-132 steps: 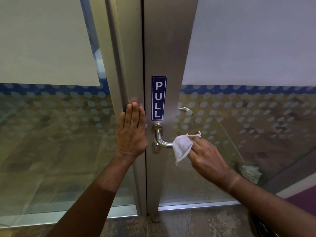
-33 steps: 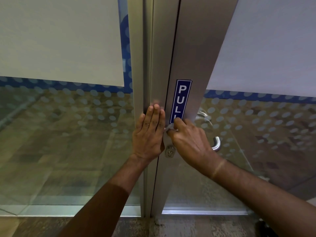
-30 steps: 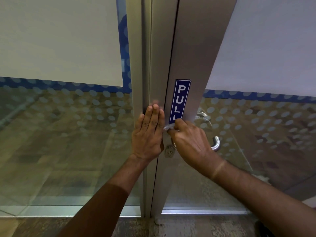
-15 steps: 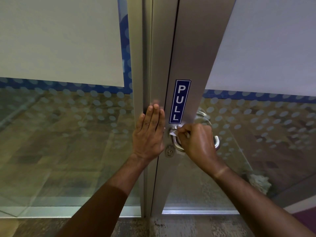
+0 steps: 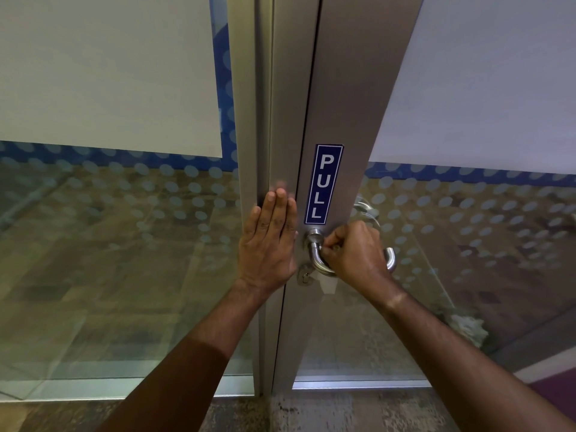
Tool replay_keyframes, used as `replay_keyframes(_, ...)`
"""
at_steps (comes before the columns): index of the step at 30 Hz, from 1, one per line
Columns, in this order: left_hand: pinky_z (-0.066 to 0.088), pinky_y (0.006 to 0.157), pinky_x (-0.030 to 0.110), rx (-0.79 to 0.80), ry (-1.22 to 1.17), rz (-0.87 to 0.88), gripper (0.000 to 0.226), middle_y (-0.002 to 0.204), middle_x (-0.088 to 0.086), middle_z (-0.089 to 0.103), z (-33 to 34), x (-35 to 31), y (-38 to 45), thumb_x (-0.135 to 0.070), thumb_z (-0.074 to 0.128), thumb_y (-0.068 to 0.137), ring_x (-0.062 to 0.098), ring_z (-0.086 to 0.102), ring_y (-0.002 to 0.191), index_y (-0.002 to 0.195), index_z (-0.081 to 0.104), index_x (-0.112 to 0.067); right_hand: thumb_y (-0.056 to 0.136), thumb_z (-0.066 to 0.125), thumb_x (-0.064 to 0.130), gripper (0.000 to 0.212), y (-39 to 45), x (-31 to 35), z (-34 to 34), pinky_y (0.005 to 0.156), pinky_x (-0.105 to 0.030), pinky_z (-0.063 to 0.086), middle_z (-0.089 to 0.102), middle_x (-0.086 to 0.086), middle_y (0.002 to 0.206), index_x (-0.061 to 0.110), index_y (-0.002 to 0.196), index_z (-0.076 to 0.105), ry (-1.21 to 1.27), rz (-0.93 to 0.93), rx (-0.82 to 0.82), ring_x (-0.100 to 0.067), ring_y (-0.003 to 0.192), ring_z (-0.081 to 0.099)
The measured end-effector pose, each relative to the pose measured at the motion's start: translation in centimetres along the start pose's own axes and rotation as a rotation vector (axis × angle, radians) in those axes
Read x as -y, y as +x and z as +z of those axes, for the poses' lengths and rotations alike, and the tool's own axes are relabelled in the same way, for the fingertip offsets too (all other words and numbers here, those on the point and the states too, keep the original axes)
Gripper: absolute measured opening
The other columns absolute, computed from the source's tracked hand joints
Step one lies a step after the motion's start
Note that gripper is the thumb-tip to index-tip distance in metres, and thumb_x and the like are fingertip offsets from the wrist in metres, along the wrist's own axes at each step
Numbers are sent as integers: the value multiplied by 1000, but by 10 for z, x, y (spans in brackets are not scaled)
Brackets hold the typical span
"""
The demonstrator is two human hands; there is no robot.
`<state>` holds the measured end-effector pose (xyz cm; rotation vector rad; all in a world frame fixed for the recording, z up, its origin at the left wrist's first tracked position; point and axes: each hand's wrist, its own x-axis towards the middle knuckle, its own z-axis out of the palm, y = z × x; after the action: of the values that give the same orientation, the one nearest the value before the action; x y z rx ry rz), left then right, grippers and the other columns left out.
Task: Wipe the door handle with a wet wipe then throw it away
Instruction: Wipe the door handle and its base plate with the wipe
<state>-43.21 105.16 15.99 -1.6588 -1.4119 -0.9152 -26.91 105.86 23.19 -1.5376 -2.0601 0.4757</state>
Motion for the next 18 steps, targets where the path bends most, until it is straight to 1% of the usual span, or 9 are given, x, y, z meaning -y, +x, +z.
replay_keyframes(2, -8, 123, 38, -3, 2, -7, 81, 162, 9, -21, 1, 0, 1, -19, 41, 91, 21, -14, 151, 153, -11, -7, 76, 76, 8, 16, 4, 0, 1, 54, -12, 44, 69, 6, 63, 18, 63, 74, -4, 12, 3, -3, 63, 62)
replay_keyframes(5, -8, 123, 38, 0, -9, -12, 78, 162, 9, -22, -1, 0, 0, -20, 39, 93, 21, -14, 151, 153, -11, -7, 79, 73, 7, 15, 9, 2, 1, 63, -30, 58, 70, -1, 66, 14, 65, 73, -30, 34, 53, -14, 66, 66)
replay_keyframes(6, -8, 123, 38, 2, -8, -12, 78, 162, 9, -22, -2, -1, 0, -19, 38, 93, 21, -15, 151, 153, -11, -7, 80, 73, 7, 15, 9, 2, 1, 64, -30, 58, 70, -1, 66, 13, 66, 73, -40, 29, 70, -14, 66, 66)
replay_keyframes(8, -8, 123, 38, 5, -11, -8, 80, 161, 9, -23, -3, -1, 0, -19, 39, 93, 21, -15, 151, 153, -12, -7, 80, 75, 10, 13, 5, -1, -2, 62, -20, 54, 71, 3, 69, 17, 69, 74, -17, -4, 53, -8, 68, 66)
replay_keyframes(11, -8, 123, 37, 2, -5, 3, 80, 161, 8, -25, -4, -1, 2, -18, 40, 94, 20, -17, 150, 152, -14, -7, 85, 74, 14, 11, -12, -8, -14, 56, -5, 49, 70, 13, 80, 23, 91, 73, 215, -28, -111, 9, 71, 65)
replay_keyframes(13, -9, 123, 36, 14, -7, -13, 79, 160, 7, -27, -5, 0, 4, -18, 38, 95, 20, -18, 150, 152, -15, -7, 89, 69, 16, 24, -24, -9, -22, 61, -5, 52, 69, 17, 92, 21, 113, 69, 362, -55, -245, 12, 77, 65)
replay_keyframes(14, -9, 123, 36, 10, -12, -14, 79, 160, 7, -27, -5, -1, 3, -18, 38, 95, 19, -18, 150, 152, -15, -8, 91, 68, 17, 27, -30, -9, -26, 65, -8, 54, 68, 16, 96, 22, 118, 67, 383, -91, -308, 10, 80, 66)
replay_keyframes(16, -9, 123, 36, -4, -9, -13, 78, 160, 7, -27, -5, -1, 2, -17, 37, 95, 19, -18, 150, 152, -15, -8, 93, 65, 16, 27, -44, -7, -30, 71, -11, 55, 68, 13, 103, 24, 118, 67, 387, -156, -368, 5, 88, 66)
replay_keyframes(18, -9, 123, 36, -12, -13, -18, 75, 160, 6, -26, -4, 0, 2, -18, 34, 96, 19, -18, 150, 152, -14, -8, 90, 68, 9, 24, -56, -8, -27, 73, -12, 54, 69, 11, 101, 22, 110, 72, 359, -198, -352, 4, 89, 65)
